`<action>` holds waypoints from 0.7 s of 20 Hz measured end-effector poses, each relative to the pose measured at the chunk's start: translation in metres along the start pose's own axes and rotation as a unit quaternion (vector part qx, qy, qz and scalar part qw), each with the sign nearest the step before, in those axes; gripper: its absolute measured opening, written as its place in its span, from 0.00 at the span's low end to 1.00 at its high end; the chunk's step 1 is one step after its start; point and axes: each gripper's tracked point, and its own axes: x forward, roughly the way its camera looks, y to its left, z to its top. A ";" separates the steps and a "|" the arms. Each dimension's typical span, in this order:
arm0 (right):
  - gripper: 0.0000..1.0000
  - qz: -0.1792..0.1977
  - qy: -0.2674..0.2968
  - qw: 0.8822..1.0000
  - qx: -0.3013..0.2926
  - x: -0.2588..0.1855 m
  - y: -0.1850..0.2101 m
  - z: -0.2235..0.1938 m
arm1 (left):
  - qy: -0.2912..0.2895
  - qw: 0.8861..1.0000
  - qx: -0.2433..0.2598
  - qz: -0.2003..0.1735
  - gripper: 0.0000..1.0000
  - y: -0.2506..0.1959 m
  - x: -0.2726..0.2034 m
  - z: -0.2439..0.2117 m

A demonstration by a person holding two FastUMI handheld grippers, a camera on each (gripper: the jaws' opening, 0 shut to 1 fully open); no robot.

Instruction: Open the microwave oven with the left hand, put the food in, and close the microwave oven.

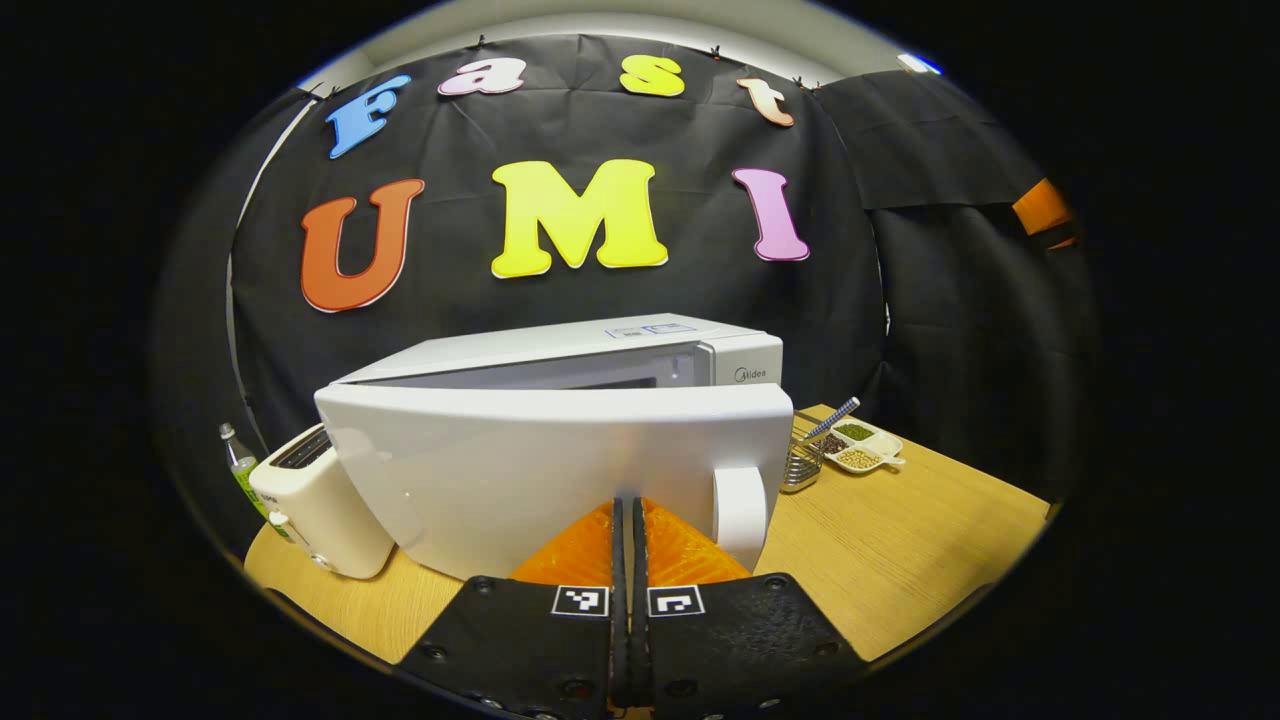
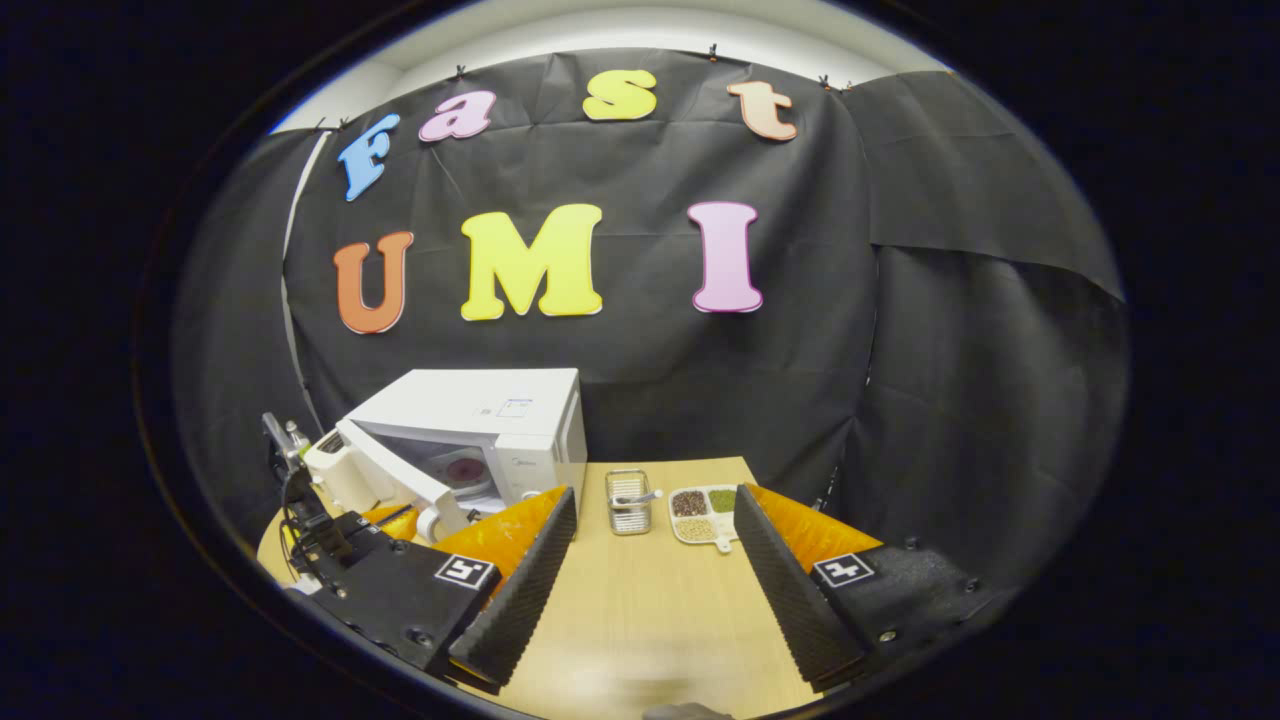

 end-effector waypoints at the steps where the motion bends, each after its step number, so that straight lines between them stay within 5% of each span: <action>1: 1.00 0.000 0.000 1.000 -0.002 0.001 -0.002 0.001 | -0.003 1.000 0.007 -0.001 0.00 -0.001 0.007 0.003; 3: 1.00 -0.003 0.000 1.000 0.001 0.005 -0.005 0.002 | -0.007 1.000 0.008 -0.006 0.00 -0.006 0.021 0.008; 4: 0.92 -0.004 0.000 1.000 0.002 0.008 -0.006 0.002 | -0.008 1.000 0.007 -0.007 0.00 -0.009 0.029 0.009; 7: 0.92 -0.005 0.004 1.000 -0.001 0.012 -0.009 0.001 | -0.010 1.000 0.011 -0.011 0.00 -0.017 0.046 0.011; 8: 1.00 -0.007 0.005 1.000 -0.003 0.013 -0.011 0.001 | -0.013 1.000 0.015 -0.007 0.00 -0.017 0.052 0.013; 9: 0.92 -0.008 0.006 1.000 -0.005 0.015 -0.013 0.001 | -0.014 1.000 0.014 -0.004 0.00 -0.016 0.057 0.013; 10: 1.00 -0.010 0.009 1.000 -0.004 0.017 -0.014 0.000 | -0.013 1.000 0.005 -0.003 0.00 -0.016 0.063 0.012; 11: 0.92 -0.009 0.010 1.000 -0.003 0.018 -0.015 -0.001 | -0.011 1.000 -0.005 -0.003 0.00 -0.017 0.068 0.011; 12: 1.00 -0.010 0.012 1.000 -0.002 0.020 -0.017 -0.002 | -0.009 1.000 -0.012 0.000 0.00 -0.016 0.073 0.010; 13: 0.92 -0.012 0.014 1.000 0.000 0.022 -0.018 -0.002 | -0.008 1.000 -0.013 0.003 0.00 -0.015 0.077 0.010; 14: 1.00 -0.012 0.016 1.000 0.001 0.023 -0.019 -0.003 | -0.007 1.000 -0.013 0.004 0.00 -0.016 0.081 0.011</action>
